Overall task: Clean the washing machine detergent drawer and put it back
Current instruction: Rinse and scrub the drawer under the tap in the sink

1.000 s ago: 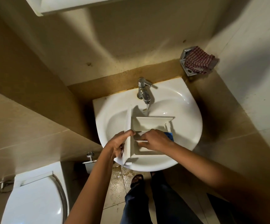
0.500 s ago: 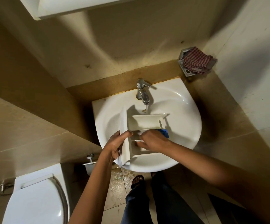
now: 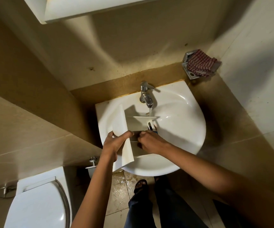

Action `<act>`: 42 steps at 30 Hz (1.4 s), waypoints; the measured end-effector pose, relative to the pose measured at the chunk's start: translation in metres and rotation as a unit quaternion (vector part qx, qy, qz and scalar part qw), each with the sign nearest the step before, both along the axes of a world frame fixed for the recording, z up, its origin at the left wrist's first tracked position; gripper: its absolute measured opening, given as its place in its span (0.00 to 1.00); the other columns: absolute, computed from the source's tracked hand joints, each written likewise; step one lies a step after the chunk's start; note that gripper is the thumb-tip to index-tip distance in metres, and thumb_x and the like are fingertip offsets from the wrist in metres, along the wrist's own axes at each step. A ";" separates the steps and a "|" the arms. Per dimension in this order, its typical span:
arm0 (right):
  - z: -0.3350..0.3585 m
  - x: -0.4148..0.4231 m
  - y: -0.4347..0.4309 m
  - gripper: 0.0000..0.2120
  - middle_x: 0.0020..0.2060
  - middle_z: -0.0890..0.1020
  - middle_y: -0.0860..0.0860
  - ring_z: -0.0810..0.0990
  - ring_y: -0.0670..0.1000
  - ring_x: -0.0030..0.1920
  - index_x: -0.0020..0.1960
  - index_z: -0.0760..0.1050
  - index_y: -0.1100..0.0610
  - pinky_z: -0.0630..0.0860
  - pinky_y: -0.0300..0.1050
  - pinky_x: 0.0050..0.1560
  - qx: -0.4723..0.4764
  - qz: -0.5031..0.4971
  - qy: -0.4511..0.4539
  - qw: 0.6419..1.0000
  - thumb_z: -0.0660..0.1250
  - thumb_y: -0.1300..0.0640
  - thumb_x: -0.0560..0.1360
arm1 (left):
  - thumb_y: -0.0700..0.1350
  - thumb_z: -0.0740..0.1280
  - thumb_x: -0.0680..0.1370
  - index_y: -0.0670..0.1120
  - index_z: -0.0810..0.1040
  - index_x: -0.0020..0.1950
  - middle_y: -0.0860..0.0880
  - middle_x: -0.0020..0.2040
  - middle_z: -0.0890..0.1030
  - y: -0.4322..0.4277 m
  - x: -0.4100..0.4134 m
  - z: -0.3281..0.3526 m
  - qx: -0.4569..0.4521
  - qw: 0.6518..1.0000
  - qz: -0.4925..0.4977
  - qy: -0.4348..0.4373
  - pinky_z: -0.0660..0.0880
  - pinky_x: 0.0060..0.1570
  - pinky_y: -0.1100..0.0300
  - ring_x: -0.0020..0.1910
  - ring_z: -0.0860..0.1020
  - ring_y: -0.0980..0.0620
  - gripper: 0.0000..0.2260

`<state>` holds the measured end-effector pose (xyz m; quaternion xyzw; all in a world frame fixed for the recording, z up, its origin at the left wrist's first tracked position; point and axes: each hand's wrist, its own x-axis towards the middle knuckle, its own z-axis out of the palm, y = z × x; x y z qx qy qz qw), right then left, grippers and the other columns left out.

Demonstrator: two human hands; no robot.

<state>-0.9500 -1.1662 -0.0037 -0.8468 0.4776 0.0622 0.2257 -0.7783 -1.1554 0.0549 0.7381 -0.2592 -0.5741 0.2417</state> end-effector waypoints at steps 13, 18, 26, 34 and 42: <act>0.000 -0.034 -0.089 0.09 0.47 0.79 0.60 0.78 0.57 0.52 0.56 0.73 0.69 0.77 0.45 0.54 0.342 -0.592 -0.607 0.405 0.59 0.65 0.80 | 0.61 0.77 0.61 0.49 0.58 0.77 0.41 0.70 0.68 0.006 0.005 0.000 0.030 0.988 -0.034 -0.148 0.73 0.61 0.46 0.67 0.69 0.40 0.51; -0.001 -0.026 -0.117 0.09 0.36 0.75 0.56 0.74 0.49 0.35 0.47 0.72 0.65 0.75 0.36 0.26 0.401 -0.601 -0.627 0.289 0.54 0.65 0.81 | 0.63 0.76 0.52 0.51 0.65 0.72 0.52 0.57 0.76 0.016 0.003 -0.009 0.038 0.998 0.039 -0.026 0.74 0.55 0.50 0.57 0.75 0.47 0.51; 0.003 -0.013 -0.096 0.07 0.40 0.78 0.59 0.79 0.53 0.39 0.45 0.73 0.68 0.80 0.40 0.36 0.406 -0.575 -0.657 0.269 0.57 0.70 0.79 | 0.63 0.75 0.52 0.56 0.67 0.71 0.52 0.56 0.78 0.019 -0.003 -0.017 0.019 0.996 0.076 0.032 0.75 0.49 0.55 0.53 0.77 0.49 0.48; 0.010 0.058 -0.037 0.17 0.63 0.74 0.49 0.72 0.43 0.63 0.70 0.69 0.57 0.68 0.33 0.60 0.259 -0.286 -0.475 0.791 0.54 0.57 0.83 | 0.58 0.75 0.54 0.54 0.78 0.55 0.51 0.44 0.85 0.017 -0.013 -0.020 0.006 0.994 0.081 0.072 0.74 0.36 0.60 0.43 0.82 0.52 0.30; -0.033 -0.011 -0.045 0.26 0.78 0.51 0.53 0.47 0.50 0.78 0.78 0.49 0.58 0.44 0.47 0.75 0.020 -0.225 -0.183 0.957 0.51 0.53 0.83 | 0.61 0.76 0.52 0.54 0.70 0.68 0.48 0.57 0.80 0.022 -0.004 -0.025 0.001 0.996 0.092 0.022 0.78 0.50 0.52 0.53 0.80 0.47 0.45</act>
